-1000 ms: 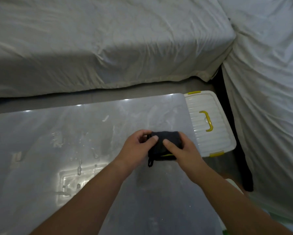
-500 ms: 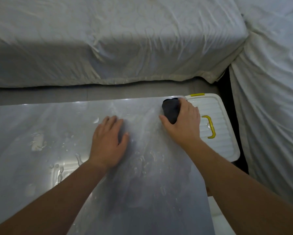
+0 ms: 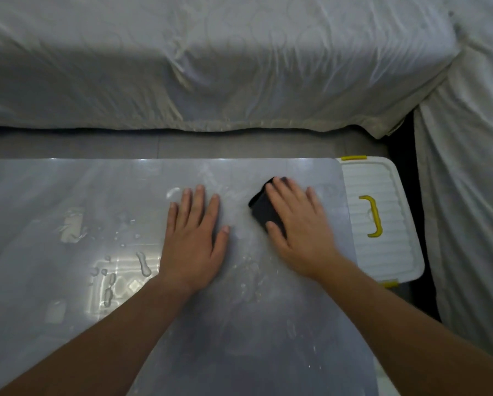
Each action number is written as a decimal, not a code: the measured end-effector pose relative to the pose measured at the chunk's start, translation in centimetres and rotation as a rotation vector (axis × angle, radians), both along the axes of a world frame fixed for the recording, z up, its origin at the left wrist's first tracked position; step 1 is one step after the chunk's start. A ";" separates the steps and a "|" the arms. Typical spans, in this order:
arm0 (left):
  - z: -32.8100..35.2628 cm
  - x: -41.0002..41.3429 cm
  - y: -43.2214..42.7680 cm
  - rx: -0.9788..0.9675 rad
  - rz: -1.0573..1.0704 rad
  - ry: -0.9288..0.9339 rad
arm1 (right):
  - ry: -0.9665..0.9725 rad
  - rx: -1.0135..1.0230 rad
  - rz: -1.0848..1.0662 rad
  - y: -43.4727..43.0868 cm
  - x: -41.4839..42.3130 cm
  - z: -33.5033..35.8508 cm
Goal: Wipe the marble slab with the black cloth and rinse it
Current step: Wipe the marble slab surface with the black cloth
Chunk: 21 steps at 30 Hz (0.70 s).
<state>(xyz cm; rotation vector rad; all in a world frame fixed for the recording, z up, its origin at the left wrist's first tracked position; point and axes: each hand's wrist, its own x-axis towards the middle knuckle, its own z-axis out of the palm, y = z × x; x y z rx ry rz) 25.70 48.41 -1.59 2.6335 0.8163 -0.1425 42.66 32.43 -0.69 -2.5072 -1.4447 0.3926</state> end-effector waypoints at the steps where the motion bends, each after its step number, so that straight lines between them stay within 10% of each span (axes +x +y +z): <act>1: -0.1 0.0 0.0 0.000 -0.003 -0.006 | 0.005 0.011 -0.076 -0.1 1.3 -0.1; 5: 0.0 -0.1 -0.1 -0.039 0.038 -0.084 | 0.023 0.033 -0.347 4.1 4.4 -0.5; 14: 0.0 -3.2 -0.7 0.004 0.028 -0.081 | 0.039 -0.002 0.193 2.4 -1.8 -0.3; 21: 0.2 -4.2 -0.7 0.059 0.030 -0.075 | -0.010 0.003 -0.145 6.9 0.4 -0.5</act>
